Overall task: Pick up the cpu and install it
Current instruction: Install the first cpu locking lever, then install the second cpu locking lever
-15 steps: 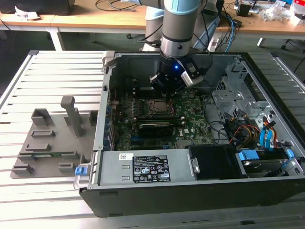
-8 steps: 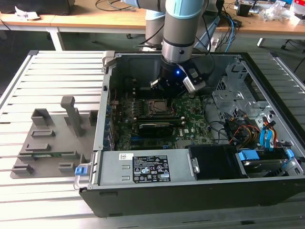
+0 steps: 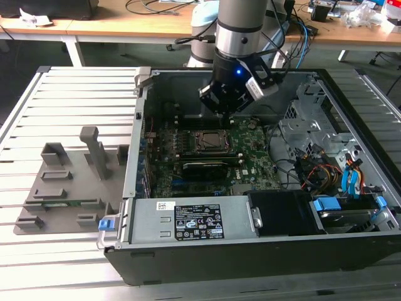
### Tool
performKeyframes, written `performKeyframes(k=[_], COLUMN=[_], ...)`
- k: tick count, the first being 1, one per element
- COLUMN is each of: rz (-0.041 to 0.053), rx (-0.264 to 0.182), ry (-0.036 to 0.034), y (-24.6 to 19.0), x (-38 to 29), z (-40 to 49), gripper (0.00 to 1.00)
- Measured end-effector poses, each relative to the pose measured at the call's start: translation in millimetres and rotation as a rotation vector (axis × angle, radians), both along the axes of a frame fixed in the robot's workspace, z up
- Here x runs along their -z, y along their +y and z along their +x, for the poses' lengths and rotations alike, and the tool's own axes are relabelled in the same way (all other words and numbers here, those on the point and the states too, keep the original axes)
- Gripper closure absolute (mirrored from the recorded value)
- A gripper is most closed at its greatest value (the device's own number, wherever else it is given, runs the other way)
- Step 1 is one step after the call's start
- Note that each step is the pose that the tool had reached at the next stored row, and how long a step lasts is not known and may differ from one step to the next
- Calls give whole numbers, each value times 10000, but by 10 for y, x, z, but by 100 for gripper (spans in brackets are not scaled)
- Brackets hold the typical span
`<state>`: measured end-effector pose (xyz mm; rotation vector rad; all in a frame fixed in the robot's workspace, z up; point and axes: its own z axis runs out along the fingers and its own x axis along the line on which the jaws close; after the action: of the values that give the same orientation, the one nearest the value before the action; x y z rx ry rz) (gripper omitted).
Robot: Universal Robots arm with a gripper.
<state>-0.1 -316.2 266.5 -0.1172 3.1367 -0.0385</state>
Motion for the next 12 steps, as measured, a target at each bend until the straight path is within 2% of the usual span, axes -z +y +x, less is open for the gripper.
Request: performKeyframes(k=[12], rz=[-3], rx=[0], ry=[2], y=[-4], x=[-14], z=[0], gripper=[89])
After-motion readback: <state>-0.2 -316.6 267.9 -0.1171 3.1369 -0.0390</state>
